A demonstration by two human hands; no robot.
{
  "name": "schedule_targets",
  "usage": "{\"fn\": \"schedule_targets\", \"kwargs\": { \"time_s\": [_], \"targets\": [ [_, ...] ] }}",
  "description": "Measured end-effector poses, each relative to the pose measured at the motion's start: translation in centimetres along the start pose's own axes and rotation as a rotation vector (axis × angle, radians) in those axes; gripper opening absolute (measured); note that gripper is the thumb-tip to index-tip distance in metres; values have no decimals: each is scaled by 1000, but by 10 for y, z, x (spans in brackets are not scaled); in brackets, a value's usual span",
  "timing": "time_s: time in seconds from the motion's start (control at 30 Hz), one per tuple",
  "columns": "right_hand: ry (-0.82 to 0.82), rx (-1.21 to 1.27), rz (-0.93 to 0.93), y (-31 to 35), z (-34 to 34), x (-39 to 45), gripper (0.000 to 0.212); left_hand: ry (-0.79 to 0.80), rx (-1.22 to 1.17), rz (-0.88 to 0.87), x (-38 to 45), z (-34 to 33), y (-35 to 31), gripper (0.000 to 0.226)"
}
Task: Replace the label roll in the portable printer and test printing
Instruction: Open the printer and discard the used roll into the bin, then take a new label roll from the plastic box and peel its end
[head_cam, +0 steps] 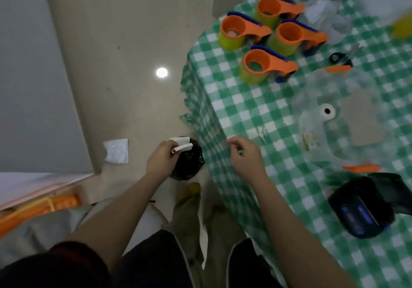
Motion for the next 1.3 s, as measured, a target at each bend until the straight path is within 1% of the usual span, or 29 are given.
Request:
{"fn": "schedule_targets", "kwargs": {
  "time_s": [0.1, 0.17, 0.23, 0.33, 0.43, 0.5, 0.6, 0.73, 0.8, 0.93, 1.03, 1.07, 1.1, 1.13, 1.23, 1.27, 1.3],
  "targets": [
    [-16, -56, 5, 2, -20, 18, 18, 57, 8, 49, 18, -22, 39, 26],
    [-44, -39, -5, 4, -24, 24, 19, 114, 29, 87, 26, -38, 58, 39],
    [-60, -23, -20, 4, -23, 26, 19, 163, 91, 136, 29, -50, 73, 45],
    [-85, -24, -19, 7, -14, 25, 21, 199, 149, 175, 30, -53, 76, 46],
    [-112, -35, -13, 12, -2, 23, 22, 183, 129, 126, 31, -41, 54, 46],
    [-127, -45, -20, 14, 9, 22, 22, 127, 101, 48, 34, -25, 26, 39],
    [-145, -56, -44, 12, 31, 17, 22, 33, 86, -95, 36, 5, -33, 23],
    [-220, -92, -1, 17, 76, 4, 22, -36, 56, -309, 28, 32, -127, 23],
    [-300, -100, 28, 16, 106, -6, 21, -23, 17, -390, 25, 33, -172, 23],
    [-523, -77, 62, 5, 176, -27, 18, 47, -21, -536, 17, 14, -259, 24],
    [-648, -76, 36, -14, 230, -24, 17, 99, -40, -624, 14, -9, -315, 25],
    [-644, -102, 3, -26, 244, -14, 18, 100, -38, -653, 13, -18, -331, 25],
    [-603, -137, -33, -39, 253, 1, 20, 98, -19, -681, 15, -26, -346, 25],
    [-520, -182, -73, -53, 256, 19, 26, 104, 16, -702, 17, -36, -358, 25],
    [-168, -376, -180, -93, 237, 70, 53, 139, 117, -687, 25, -65, -379, 26],
    [-84, -429, -199, -102, 230, 82, 60, 152, 134, -671, 27, -72, -383, 26],
    [-33, -464, -193, -108, 224, 91, 62, 162, 147, -656, 29, -77, -387, 27]
  ]
}}
Point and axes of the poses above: each hand's wrist, its own x-axis towards the middle knuckle, its own z-axis out of the back of the hand, y = z × x, the point moved 9 cm from there along x, towards the middle knuckle, and after that the axes turned 4 degrees about -z, right-handed, at the moved point
